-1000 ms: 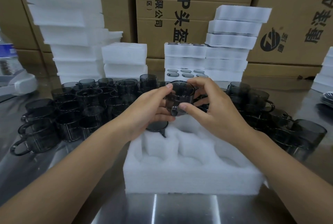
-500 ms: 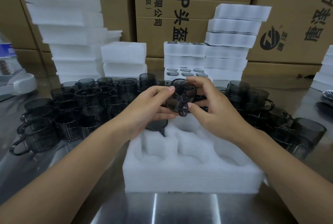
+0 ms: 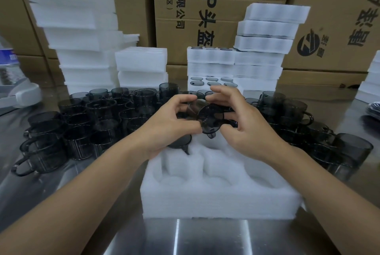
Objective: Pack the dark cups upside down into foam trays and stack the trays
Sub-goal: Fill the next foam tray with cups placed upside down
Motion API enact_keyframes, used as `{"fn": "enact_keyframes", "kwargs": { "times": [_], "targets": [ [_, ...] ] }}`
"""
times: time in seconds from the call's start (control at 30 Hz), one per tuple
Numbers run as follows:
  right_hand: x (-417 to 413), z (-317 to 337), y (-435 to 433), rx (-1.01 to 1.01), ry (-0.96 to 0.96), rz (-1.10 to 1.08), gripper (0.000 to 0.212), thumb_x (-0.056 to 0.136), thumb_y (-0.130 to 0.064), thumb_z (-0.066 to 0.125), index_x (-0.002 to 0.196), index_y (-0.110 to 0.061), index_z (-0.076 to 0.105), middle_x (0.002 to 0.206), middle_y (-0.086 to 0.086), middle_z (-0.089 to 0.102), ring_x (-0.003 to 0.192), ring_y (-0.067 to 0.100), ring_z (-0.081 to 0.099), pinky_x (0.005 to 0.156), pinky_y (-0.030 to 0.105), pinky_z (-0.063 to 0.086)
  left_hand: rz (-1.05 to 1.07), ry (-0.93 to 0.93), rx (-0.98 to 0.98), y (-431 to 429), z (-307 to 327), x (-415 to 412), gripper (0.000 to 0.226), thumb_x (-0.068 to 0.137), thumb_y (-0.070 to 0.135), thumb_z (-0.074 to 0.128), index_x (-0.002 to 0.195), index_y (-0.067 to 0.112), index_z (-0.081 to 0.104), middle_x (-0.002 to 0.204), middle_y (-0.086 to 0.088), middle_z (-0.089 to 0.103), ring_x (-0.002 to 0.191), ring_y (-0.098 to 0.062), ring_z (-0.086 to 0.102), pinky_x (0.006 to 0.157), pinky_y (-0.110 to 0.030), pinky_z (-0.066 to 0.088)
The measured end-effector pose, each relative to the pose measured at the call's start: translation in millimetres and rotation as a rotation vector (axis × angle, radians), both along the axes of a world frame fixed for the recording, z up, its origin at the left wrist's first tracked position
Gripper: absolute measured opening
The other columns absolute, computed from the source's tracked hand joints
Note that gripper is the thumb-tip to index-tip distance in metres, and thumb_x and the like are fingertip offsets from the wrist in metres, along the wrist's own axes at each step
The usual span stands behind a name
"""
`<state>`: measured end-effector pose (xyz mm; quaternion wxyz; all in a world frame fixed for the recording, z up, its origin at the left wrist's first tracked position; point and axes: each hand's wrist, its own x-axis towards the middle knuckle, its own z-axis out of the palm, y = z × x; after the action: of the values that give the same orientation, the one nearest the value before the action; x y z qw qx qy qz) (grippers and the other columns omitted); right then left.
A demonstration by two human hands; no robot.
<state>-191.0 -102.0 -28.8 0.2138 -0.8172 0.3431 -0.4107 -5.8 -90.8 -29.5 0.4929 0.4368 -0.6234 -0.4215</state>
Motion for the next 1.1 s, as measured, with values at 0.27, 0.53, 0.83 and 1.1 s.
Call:
{"fn": "enact_keyframes", "kwargs": {
  "times": [0.27,0.53,0.83,1.1],
  "targets": [
    [-0.5,0.3,-0.9,-0.063,0.026,-0.005,0.072,0.071,-0.003,0.040,0.135,-0.035,0.039,0.123,-0.029,0.049,0.122,-0.005,0.046,0.094,0.027,0.049,-0.096,0.326,0.111,-3.2,6.1,0.6,0.030,0.090,-0.001,0.041,0.107,0.009,0.064,0.097,-0.011,0.073,0.078,-0.027,0.072,0.065,-0.028,0.057],
    [-0.5,0.9,-0.4,-0.117,0.045,-0.007,0.063,0.077,-0.002,0.049,0.128,-0.038,0.041,0.122,-0.023,0.051,0.116,-0.009,0.046,0.093,0.014,0.044,-0.075,0.418,0.150,-3.4,7.4,0.4,0.019,0.096,0.011,0.044,0.104,0.009,0.062,0.103,-0.017,0.067,0.071,-0.027,0.071,0.058,-0.026,0.056],
    [-0.4,2.2,-0.4,-0.093,-0.011,-0.119,0.064,0.071,-0.043,0.079,0.127,-0.033,0.050,0.119,-0.017,0.059,0.111,-0.003,0.055,0.098,0.023,0.045,-0.070,0.213,0.079,-0.2,3.9,-0.5,0.055,0.068,0.039,0.068,0.116,0.014,0.059,0.110,-0.007,0.070,0.082,-0.021,0.072,0.068,-0.022,0.056],
    [-14.5,9.3,-14.7,0.177,-0.212,0.006,0.038,0.065,-0.026,0.070,0.101,-0.033,0.060,0.094,-0.010,0.068,0.085,0.007,0.063,0.079,0.024,0.052,0.057,0.039,-0.029,-1.6,-1.1,-6.2,0.015,0.092,0.028,0.058,0.102,0.020,0.067,0.105,0.001,0.072,0.101,-0.006,0.066,0.080,-0.021,0.055]
  ]
}}
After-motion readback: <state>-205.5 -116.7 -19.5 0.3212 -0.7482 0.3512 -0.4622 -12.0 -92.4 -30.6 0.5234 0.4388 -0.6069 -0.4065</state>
